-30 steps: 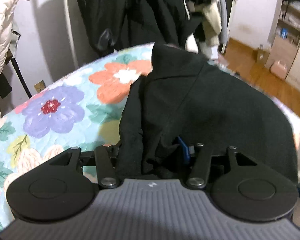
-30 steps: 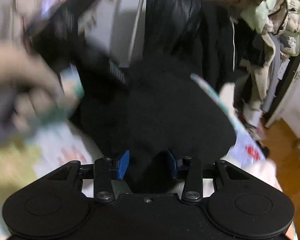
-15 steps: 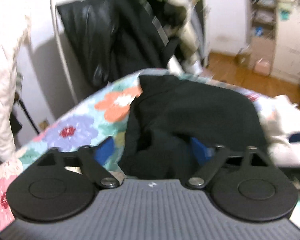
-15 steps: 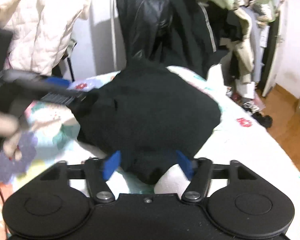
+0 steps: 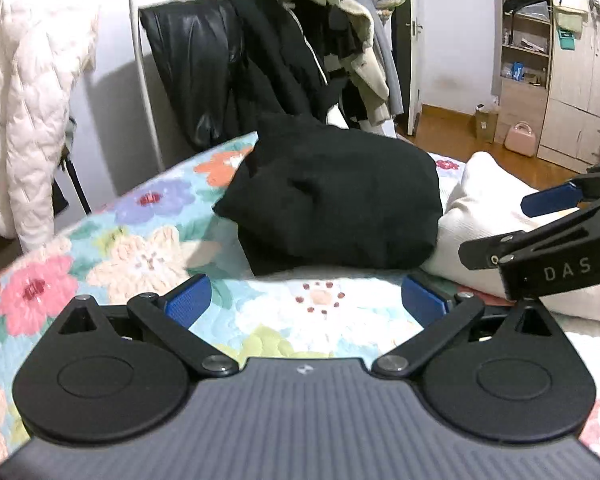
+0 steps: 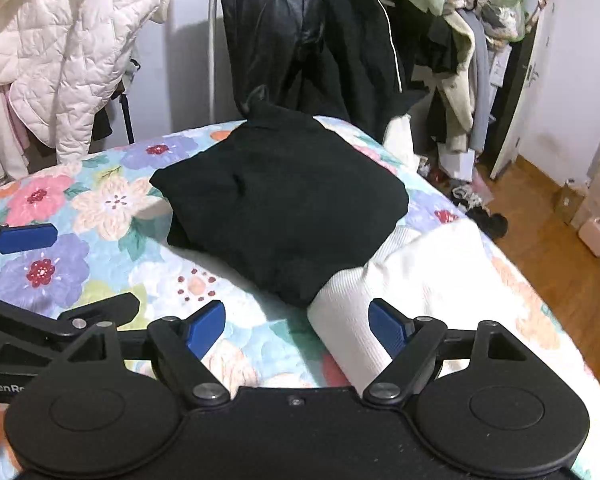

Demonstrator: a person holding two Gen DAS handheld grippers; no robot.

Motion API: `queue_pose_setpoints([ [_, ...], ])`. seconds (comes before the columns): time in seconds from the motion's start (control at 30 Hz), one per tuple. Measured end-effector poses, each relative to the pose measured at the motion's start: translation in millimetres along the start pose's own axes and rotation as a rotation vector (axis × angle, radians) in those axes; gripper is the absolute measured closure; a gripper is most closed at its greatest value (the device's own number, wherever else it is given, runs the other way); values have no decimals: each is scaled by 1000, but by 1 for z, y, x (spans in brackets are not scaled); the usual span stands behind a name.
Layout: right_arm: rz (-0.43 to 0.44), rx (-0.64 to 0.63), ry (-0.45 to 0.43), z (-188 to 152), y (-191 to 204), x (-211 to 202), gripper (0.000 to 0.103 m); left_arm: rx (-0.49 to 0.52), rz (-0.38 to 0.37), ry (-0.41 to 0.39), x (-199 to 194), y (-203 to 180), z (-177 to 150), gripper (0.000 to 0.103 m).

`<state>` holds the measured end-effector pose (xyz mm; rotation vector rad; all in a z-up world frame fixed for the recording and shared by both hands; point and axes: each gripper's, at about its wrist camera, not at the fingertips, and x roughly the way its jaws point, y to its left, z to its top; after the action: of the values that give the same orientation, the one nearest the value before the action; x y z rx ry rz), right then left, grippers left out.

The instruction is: Fold clothes

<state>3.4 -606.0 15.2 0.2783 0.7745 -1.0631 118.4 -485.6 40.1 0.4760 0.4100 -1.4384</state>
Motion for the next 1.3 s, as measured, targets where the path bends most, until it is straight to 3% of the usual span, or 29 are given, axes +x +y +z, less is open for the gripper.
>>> queue_pose_setpoints([
  [0.37, -33, 11, 9, -7, -15, -1, 20, 57, 39, -13, 7, -27, 14, 0],
  [0.5, -14, 26, 19, -8, -20, 1, 20, 54, -5, 5, 10, -33, 14, 0],
  [0.73, -53, -19, 23, -9, -14, 2, 20, 109, 42, 23, 15, -50, 13, 0],
  [1.3, -40, -11, 39, -12, -16, 7, 20, 65, 24, 61, 17, -46, 13, 0],
])
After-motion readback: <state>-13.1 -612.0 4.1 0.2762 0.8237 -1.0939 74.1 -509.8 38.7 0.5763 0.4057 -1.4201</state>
